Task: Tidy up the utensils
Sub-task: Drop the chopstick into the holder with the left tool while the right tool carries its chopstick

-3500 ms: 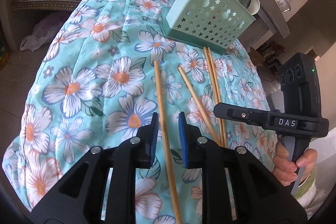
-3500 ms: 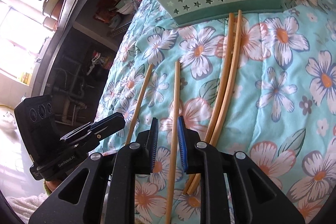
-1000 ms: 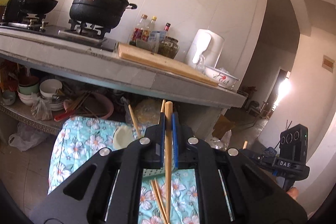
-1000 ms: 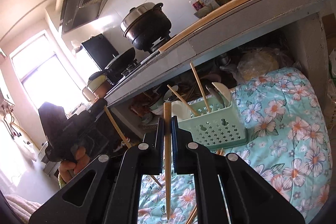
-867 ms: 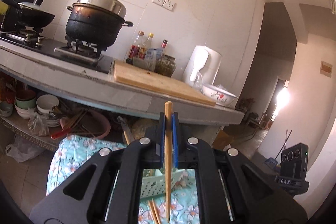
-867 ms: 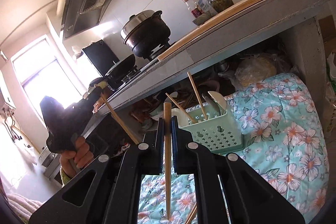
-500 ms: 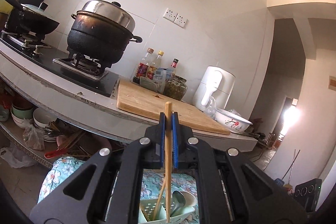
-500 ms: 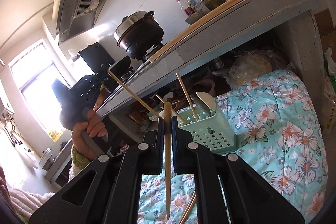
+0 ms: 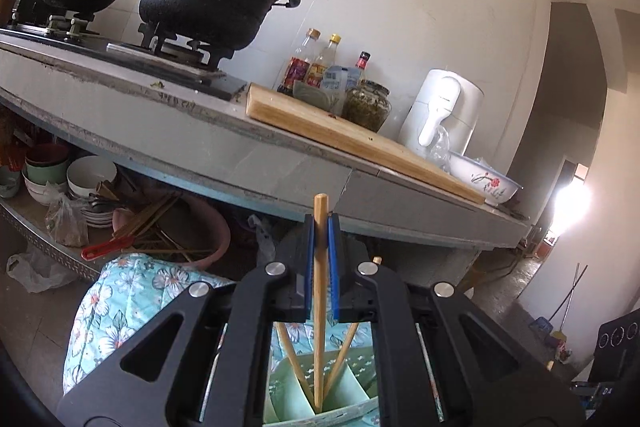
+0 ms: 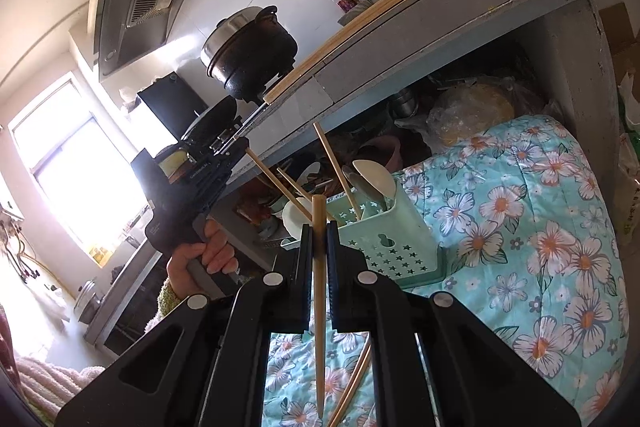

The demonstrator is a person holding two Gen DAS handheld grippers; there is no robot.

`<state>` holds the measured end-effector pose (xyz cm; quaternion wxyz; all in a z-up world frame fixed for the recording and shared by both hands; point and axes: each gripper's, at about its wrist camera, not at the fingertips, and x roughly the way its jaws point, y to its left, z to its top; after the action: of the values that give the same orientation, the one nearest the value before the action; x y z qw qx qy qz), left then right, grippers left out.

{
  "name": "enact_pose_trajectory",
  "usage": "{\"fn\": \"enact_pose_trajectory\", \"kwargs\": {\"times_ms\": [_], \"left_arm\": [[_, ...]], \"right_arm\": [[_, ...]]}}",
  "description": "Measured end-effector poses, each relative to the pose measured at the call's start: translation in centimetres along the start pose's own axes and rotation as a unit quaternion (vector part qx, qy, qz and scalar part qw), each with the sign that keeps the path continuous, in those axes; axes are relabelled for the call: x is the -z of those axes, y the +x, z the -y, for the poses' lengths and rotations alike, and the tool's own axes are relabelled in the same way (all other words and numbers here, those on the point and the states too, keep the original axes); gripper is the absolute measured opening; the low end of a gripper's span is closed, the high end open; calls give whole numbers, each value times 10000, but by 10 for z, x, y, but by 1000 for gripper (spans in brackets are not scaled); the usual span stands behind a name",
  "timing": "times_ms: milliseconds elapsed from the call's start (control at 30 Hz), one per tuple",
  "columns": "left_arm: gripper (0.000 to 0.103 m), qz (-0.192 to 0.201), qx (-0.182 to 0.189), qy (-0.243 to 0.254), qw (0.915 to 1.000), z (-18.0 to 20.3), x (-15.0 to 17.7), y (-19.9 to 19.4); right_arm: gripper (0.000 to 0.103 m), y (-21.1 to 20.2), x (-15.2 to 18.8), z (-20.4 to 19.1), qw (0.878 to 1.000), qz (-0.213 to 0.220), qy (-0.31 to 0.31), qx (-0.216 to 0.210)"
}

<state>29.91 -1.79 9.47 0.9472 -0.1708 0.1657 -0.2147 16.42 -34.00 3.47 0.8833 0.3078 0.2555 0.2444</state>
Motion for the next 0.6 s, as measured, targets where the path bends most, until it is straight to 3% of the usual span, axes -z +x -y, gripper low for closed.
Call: {"fn": "enact_pose_trajectory", "kwargs": {"times_ms": [133,267,600], "left_arm": [[26,-230,81,-8,9997,0,10,-1],[38,-267,179,119,9994,4,15,-11],[57,-309,58,392,9987,4,43,-70]], "right_arm": [[7,0,0,0,10000,-1,-9,44],[7,-1,0,-5,9999,31,-50,92],[7,-12,-13,-27,9990,286,-301,165]]}}
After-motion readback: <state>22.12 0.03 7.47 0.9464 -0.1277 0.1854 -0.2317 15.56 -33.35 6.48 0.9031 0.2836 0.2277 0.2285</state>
